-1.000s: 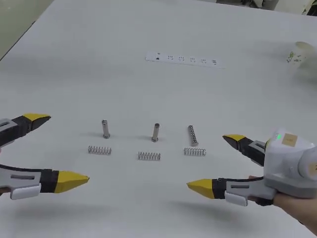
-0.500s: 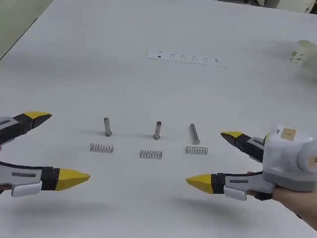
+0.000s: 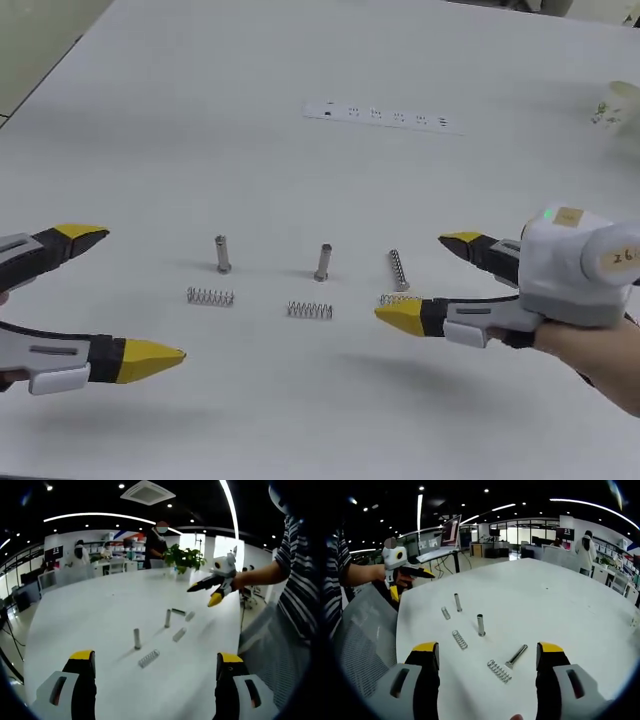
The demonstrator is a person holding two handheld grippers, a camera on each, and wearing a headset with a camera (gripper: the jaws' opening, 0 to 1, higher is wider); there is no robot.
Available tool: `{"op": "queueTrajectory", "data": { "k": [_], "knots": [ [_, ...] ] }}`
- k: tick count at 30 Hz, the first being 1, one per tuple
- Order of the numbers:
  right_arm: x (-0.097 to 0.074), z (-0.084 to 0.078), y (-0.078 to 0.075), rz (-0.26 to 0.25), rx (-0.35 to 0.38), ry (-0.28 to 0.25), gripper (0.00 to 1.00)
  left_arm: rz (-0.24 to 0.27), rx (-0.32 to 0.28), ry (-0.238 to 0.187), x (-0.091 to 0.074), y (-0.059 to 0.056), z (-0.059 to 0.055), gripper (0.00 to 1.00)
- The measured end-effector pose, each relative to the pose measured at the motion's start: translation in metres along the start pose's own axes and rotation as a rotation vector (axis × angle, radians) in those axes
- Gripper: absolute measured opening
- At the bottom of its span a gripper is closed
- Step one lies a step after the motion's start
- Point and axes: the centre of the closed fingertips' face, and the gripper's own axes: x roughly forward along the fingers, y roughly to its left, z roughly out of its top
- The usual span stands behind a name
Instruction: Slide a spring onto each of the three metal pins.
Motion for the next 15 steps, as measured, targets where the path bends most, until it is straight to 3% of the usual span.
{"op": "queueTrajectory", "data": {
  "k": [10, 15],
  "knots": [
    [0.016, 0.001, -0.018, -0.012, 0.027, 0.055, 0.64, 0.006, -0.005, 0.001, -0.001, 0.002, -0.001, 0.98],
    [0.022, 0.000, -0.027, -0.034, 0.045, 0.077, 0.61, 0.008, -0.008, 0.002, -0.001, 0.003, -0.001, 0.98]
  ]
}}
